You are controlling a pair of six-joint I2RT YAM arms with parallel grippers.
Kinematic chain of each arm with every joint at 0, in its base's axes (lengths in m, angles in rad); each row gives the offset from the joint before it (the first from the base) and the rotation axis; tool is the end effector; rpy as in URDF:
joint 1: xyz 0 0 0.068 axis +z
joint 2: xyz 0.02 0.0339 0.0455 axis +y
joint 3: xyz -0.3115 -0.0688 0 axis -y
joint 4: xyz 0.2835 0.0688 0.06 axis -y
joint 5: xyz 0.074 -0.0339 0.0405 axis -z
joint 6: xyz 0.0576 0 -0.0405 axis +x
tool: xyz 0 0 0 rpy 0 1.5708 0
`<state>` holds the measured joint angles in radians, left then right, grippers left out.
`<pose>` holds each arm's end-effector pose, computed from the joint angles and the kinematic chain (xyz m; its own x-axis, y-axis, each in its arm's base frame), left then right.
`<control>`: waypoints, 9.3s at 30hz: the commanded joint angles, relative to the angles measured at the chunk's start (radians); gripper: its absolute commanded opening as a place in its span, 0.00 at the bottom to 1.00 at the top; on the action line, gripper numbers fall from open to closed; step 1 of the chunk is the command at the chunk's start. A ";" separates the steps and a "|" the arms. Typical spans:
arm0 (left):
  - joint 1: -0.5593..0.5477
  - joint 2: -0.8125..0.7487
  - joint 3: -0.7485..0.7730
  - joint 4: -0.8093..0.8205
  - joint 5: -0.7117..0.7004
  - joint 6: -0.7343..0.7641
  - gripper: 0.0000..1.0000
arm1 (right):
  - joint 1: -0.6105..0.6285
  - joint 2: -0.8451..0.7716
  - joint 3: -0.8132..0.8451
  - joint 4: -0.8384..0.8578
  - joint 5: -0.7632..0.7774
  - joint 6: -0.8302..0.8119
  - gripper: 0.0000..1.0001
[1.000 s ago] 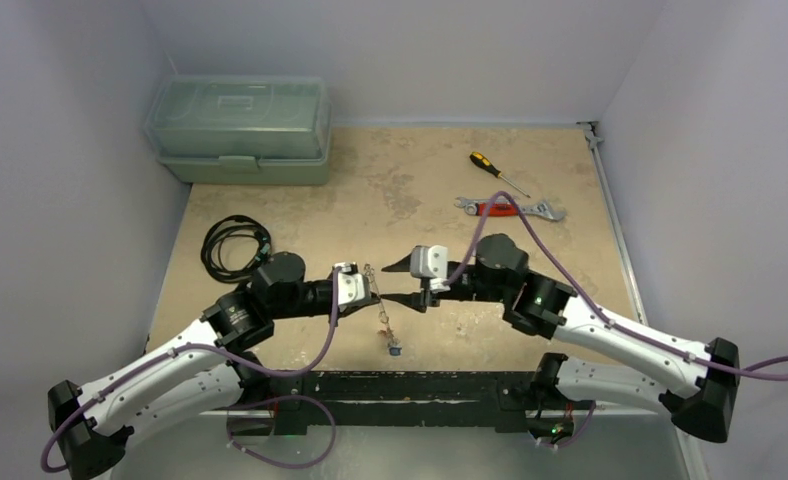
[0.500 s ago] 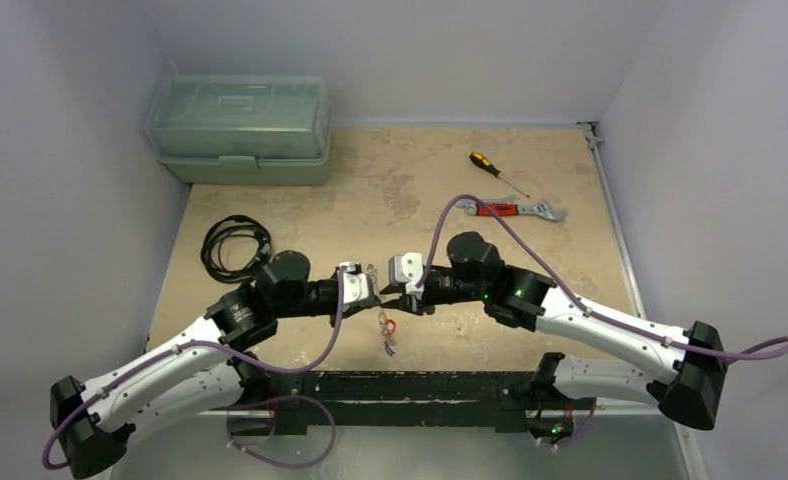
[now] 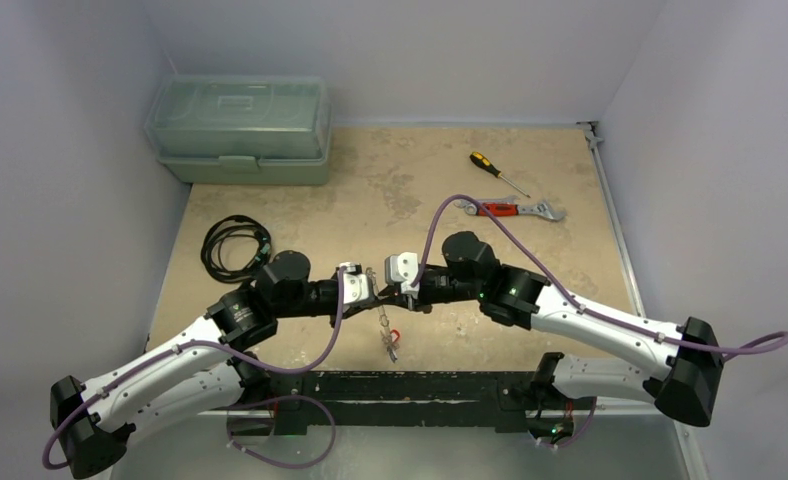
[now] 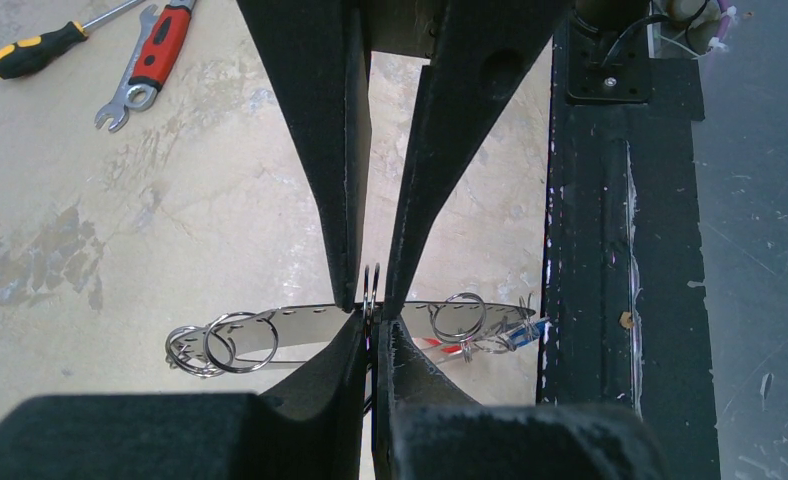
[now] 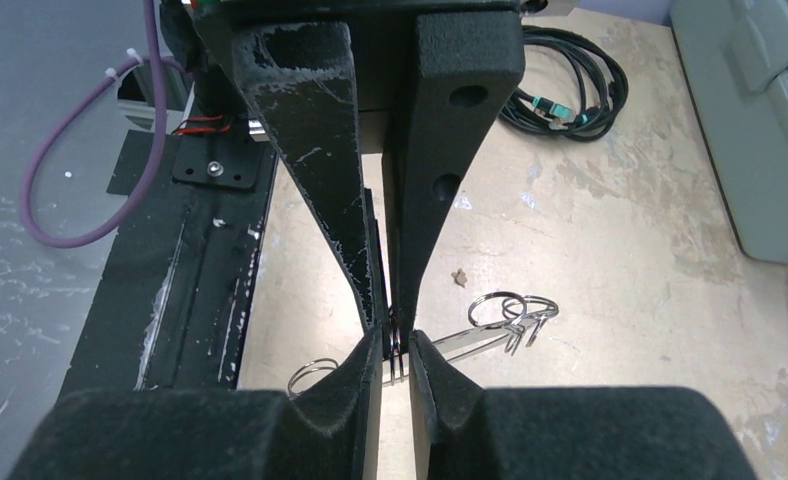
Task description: Put the keys on the keyring
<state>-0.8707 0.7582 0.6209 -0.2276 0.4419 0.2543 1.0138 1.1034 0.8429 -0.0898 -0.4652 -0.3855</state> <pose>0.1104 -0.1693 0.3033 0.0161 0.3338 -0.9425 0.9760 0.1993 0.0873 0.1297 0.2572 0.3335 0.2009 -0.3131 -0.9282 -0.9776 -0.0032 -0.2105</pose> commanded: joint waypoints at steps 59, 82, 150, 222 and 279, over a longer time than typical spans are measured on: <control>0.014 -0.262 -0.065 0.284 0.125 -0.014 0.48 | 0.000 -0.013 -0.528 1.934 0.076 0.654 0.00; 0.024 -0.271 -0.059 0.290 0.127 -0.008 0.35 | 0.000 0.027 -0.541 1.921 0.066 0.665 0.00; 0.032 -0.204 -0.045 0.339 0.179 -0.135 0.28 | 0.003 0.102 -0.495 1.928 0.082 0.688 0.00; 0.002 0.228 0.485 -0.484 0.071 0.030 0.00 | -0.001 -0.106 -0.183 0.383 -0.022 0.038 0.26; -0.012 -0.266 -0.030 0.175 0.039 0.092 0.97 | -0.001 -0.295 -0.401 0.822 -0.122 0.175 0.00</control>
<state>-0.8795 0.5064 0.6304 -0.2298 0.4397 0.3168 1.0126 0.8719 0.4660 0.5564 -0.5449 -0.2646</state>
